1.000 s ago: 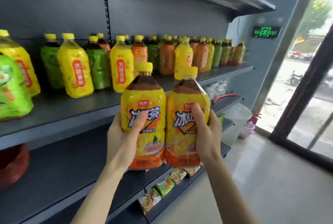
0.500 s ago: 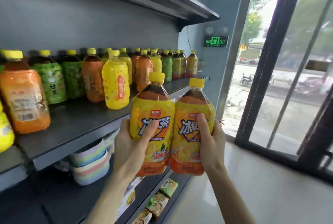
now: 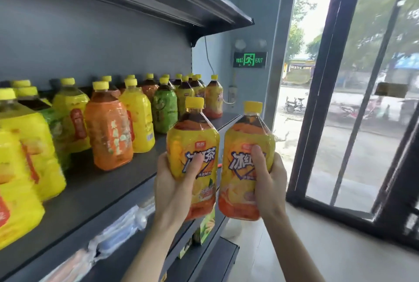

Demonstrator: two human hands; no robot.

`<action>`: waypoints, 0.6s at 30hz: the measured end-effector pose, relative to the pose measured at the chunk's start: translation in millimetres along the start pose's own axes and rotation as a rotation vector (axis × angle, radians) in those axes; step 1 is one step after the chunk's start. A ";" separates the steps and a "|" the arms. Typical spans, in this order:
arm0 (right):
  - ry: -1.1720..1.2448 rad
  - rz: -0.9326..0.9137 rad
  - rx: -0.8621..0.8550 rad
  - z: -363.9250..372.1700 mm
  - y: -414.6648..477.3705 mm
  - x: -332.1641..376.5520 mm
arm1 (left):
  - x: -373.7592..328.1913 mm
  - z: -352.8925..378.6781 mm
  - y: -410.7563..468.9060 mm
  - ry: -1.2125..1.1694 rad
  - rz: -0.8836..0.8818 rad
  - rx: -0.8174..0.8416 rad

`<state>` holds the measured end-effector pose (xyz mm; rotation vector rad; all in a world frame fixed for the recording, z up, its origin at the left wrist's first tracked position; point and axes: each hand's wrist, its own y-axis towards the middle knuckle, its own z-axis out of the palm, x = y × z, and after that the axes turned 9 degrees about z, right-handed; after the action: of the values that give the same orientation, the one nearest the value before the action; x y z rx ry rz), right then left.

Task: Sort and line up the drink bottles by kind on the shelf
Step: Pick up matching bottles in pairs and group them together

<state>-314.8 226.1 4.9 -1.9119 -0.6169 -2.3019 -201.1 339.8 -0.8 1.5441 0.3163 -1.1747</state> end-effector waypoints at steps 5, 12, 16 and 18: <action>0.019 0.015 0.091 6.8 120.5 -33.2 | 65.1 70.4 70.2 0.045 -0.009 -0.112; -0.009 0.007 0.201 38.8 268.9 -61.6 | 135.8 142.3 160.7 0.127 0.026 -0.261; 0.006 0.001 0.295 68.0 333.5 -78.0 | 172.3 167.2 208.8 0.227 0.045 -0.336; 0.003 -0.012 0.329 84.6 364.6 -87.7 | 191.1 177.4 233.0 0.255 0.045 -0.373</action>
<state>-102.2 -93.7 23.4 -1.7533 -0.9414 -2.0522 -31.1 34.3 4.0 1.3606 0.6302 -0.8272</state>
